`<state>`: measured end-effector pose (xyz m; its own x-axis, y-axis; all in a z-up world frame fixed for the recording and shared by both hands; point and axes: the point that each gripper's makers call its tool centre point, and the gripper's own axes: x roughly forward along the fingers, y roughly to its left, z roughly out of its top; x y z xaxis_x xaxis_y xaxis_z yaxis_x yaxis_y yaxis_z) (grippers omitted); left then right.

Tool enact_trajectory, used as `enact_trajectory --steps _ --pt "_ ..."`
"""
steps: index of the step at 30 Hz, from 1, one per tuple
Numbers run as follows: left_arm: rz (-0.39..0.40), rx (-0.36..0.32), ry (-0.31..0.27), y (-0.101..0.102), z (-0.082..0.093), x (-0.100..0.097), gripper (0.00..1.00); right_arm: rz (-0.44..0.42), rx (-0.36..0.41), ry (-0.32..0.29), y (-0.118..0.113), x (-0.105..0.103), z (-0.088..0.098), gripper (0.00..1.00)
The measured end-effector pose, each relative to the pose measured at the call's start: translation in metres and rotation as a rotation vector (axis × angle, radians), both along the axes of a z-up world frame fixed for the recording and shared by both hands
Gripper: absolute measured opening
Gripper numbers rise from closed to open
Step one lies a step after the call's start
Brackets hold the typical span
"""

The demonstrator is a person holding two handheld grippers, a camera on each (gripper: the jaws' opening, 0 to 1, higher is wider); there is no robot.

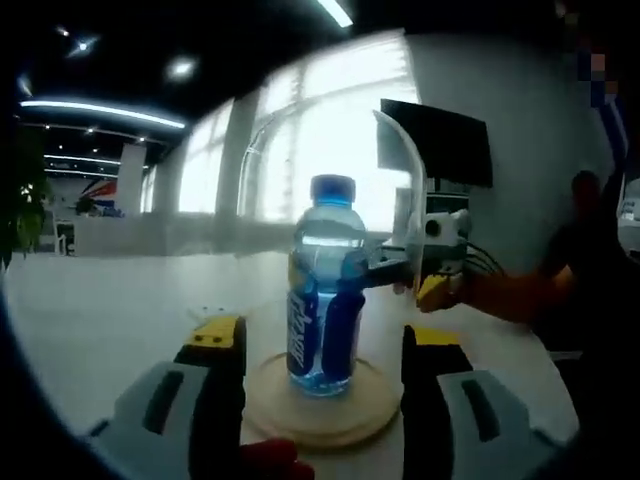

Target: Open the cover put in the Mizone put the cover back on

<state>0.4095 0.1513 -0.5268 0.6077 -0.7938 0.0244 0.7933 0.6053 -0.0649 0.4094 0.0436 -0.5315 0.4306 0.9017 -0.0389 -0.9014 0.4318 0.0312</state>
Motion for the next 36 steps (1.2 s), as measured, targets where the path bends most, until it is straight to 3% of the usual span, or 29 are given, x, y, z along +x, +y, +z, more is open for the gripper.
enact_trajectory --steps 2,10,16,20,26,33,36 --pt "0.012 -0.01 -0.006 0.002 -0.002 -0.001 0.46 -0.019 0.004 0.015 -0.001 -0.001 -0.001 0.51" --pt "0.025 -0.045 0.008 0.007 -0.008 -0.003 0.39 -0.053 -0.003 -0.055 -0.007 -0.006 -0.002 0.41" --pt "0.03 -0.03 0.007 0.007 -0.014 -0.006 0.37 -0.062 -0.002 -0.07 -0.011 -0.01 -0.004 0.34" --pt "0.036 -0.062 0.022 0.01 -0.018 -0.007 0.33 -0.074 0.003 -0.08 -0.012 -0.011 -0.006 0.29" --pt "0.044 -0.049 0.037 0.011 -0.019 -0.013 0.24 -0.098 -0.02 -0.095 -0.013 -0.015 -0.012 0.25" --pt "0.09 -0.052 0.034 0.015 -0.016 -0.017 0.23 -0.146 -0.01 -0.116 -0.019 -0.02 -0.008 0.2" --pt "0.104 -0.013 0.037 0.015 -0.022 -0.02 0.22 -0.164 -0.022 -0.115 -0.023 -0.025 -0.01 0.19"
